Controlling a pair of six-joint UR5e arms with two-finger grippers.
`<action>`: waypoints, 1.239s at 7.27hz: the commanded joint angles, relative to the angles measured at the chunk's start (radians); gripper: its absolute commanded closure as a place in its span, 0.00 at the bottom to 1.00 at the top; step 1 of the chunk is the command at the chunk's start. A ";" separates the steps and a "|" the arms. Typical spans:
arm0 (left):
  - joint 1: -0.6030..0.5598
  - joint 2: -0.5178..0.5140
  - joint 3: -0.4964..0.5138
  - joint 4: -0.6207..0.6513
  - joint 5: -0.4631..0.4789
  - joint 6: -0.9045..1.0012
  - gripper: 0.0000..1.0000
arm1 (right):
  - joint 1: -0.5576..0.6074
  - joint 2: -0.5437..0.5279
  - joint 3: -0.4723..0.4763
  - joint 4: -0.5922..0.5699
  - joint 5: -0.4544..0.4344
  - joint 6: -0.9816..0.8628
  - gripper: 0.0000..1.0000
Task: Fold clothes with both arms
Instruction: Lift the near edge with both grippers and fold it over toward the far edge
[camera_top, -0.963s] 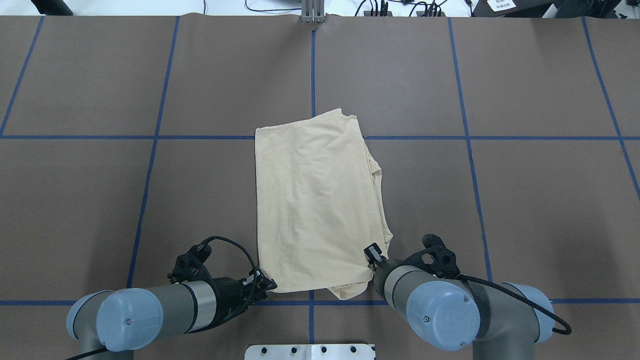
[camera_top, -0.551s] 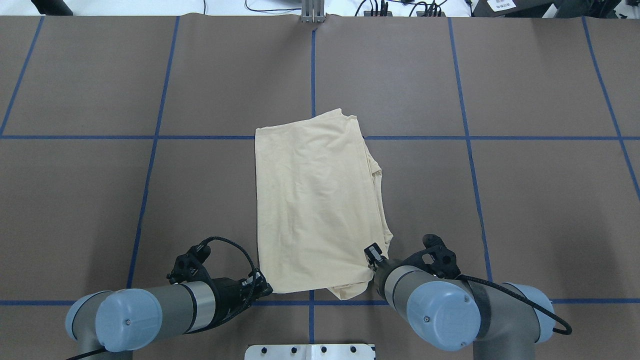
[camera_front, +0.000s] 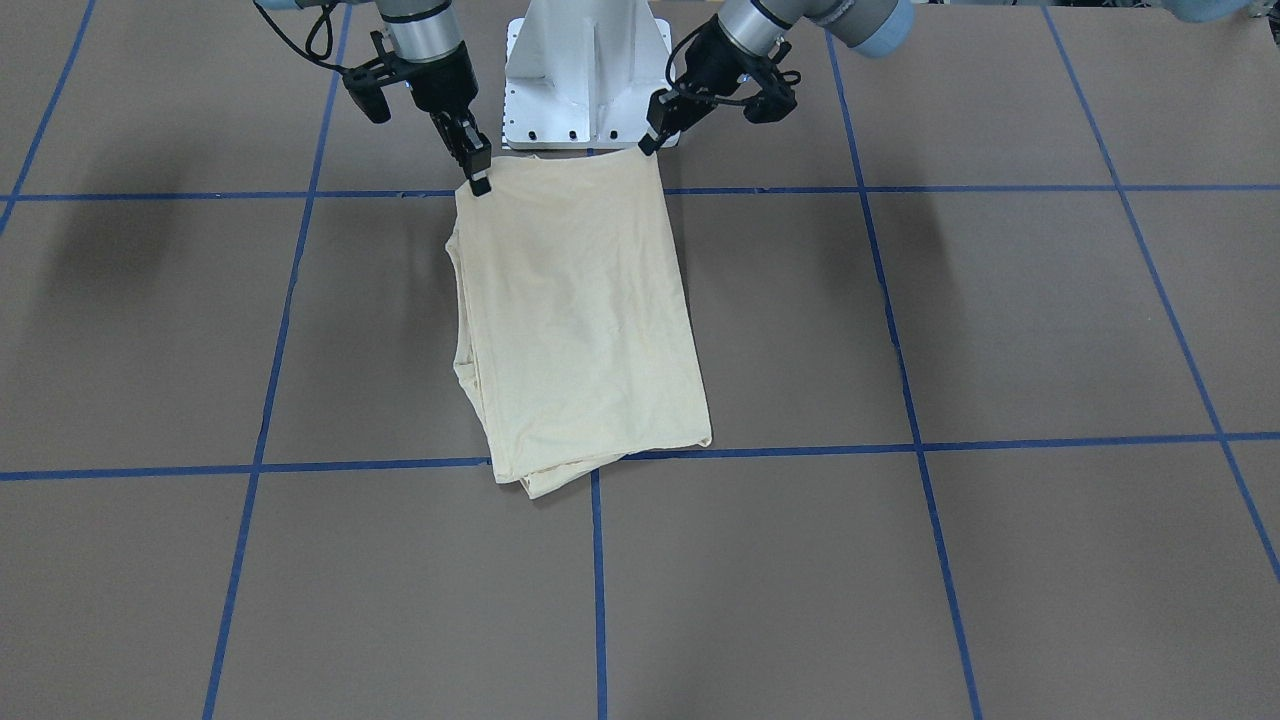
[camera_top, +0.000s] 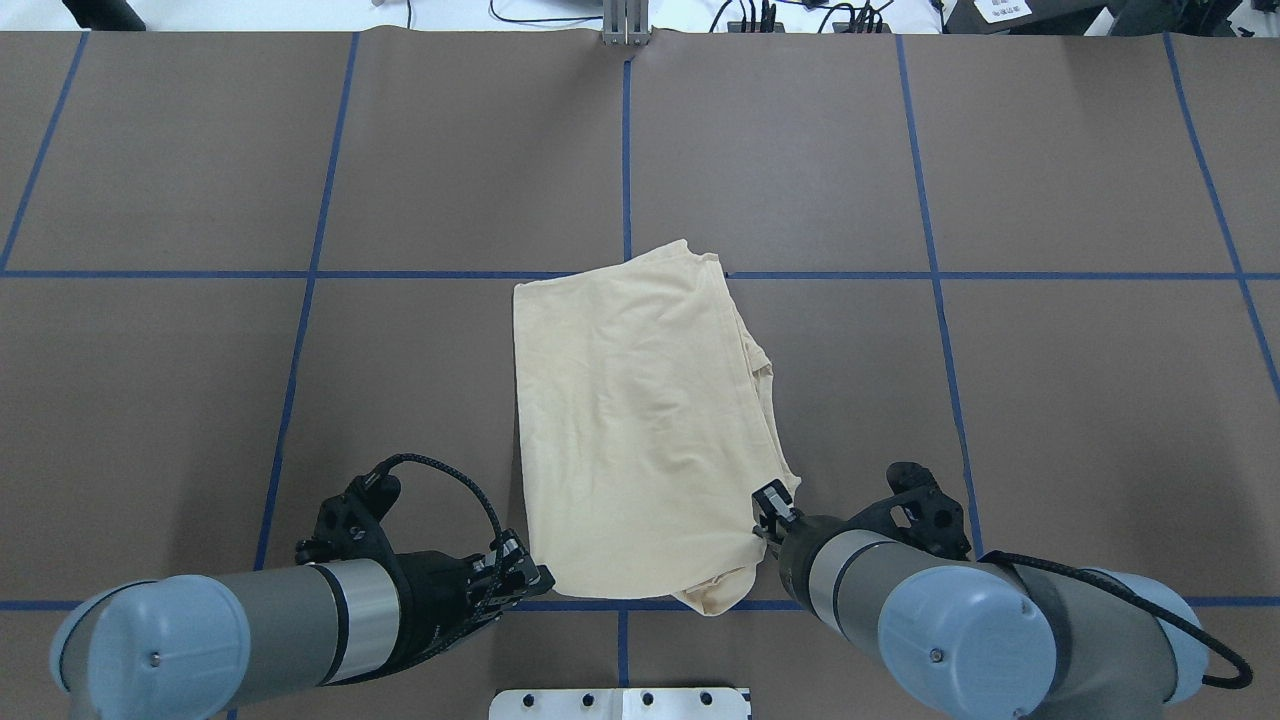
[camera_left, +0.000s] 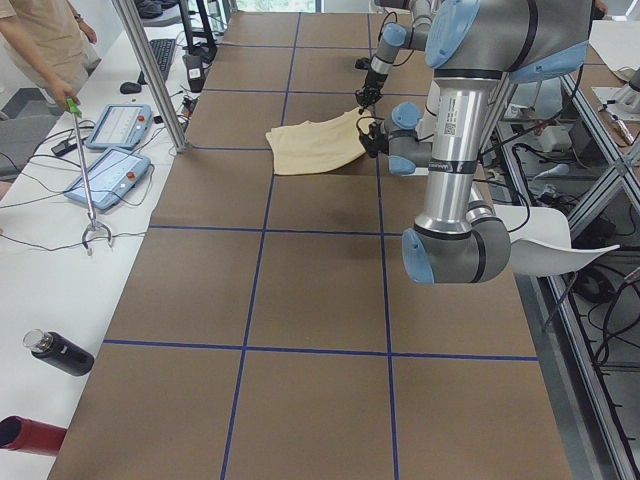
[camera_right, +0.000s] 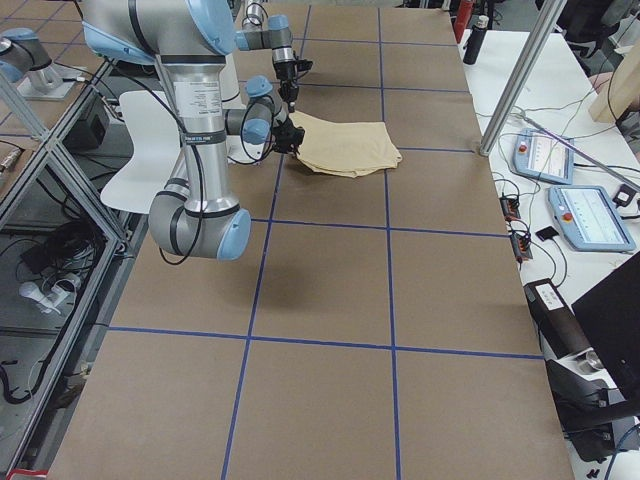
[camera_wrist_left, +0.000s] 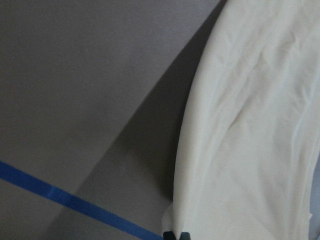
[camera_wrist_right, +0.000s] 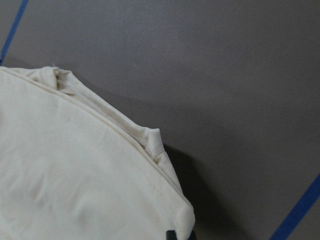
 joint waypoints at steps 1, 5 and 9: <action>-0.152 -0.064 -0.053 0.144 -0.102 0.129 1.00 | 0.164 0.137 -0.049 -0.074 0.120 -0.059 1.00; -0.431 -0.197 0.265 0.109 -0.216 0.347 1.00 | 0.453 0.423 -0.447 -0.069 0.418 -0.313 1.00; -0.498 -0.307 0.575 -0.099 -0.253 0.369 1.00 | 0.506 0.532 -0.823 0.173 0.481 -0.458 1.00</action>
